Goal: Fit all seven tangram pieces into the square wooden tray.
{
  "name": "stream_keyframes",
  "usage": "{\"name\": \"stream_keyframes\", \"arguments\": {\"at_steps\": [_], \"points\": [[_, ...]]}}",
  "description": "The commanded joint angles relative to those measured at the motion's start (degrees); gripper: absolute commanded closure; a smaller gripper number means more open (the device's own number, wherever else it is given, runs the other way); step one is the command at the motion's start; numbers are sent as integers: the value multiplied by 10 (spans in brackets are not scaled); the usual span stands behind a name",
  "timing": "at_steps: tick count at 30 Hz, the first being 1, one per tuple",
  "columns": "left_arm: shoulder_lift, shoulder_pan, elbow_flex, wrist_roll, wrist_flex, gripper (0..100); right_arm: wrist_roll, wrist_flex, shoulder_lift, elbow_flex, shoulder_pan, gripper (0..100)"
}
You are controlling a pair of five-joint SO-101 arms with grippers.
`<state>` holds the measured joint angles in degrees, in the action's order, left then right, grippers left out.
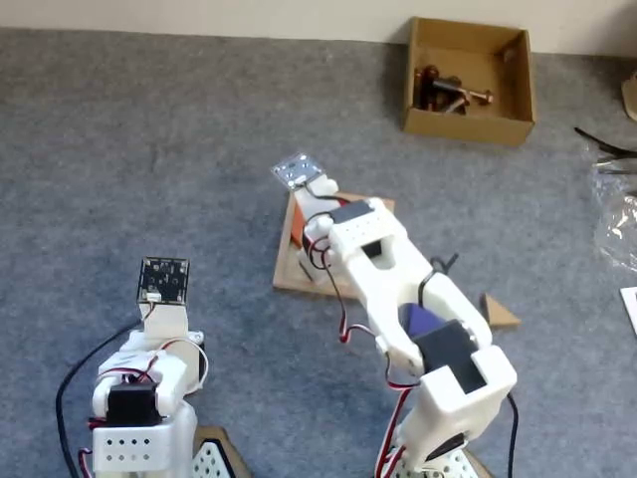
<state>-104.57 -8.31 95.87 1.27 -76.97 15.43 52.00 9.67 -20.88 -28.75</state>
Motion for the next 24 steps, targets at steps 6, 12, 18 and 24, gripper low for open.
{"name": "stream_keyframes", "arguments": {"at_steps": [6,12,18,24], "points": [[-3,-7,13,-4,-4,993,1,25,-9,48,9,924],[-3,-7,13,-4,-4,993,3,44,-15,55,10,924],[-3,-7,13,-4,-4,993,3,84,-75,68,23,924],[-3,-7,13,-4,-4,993,3,82,-81,51,31,924]]}}
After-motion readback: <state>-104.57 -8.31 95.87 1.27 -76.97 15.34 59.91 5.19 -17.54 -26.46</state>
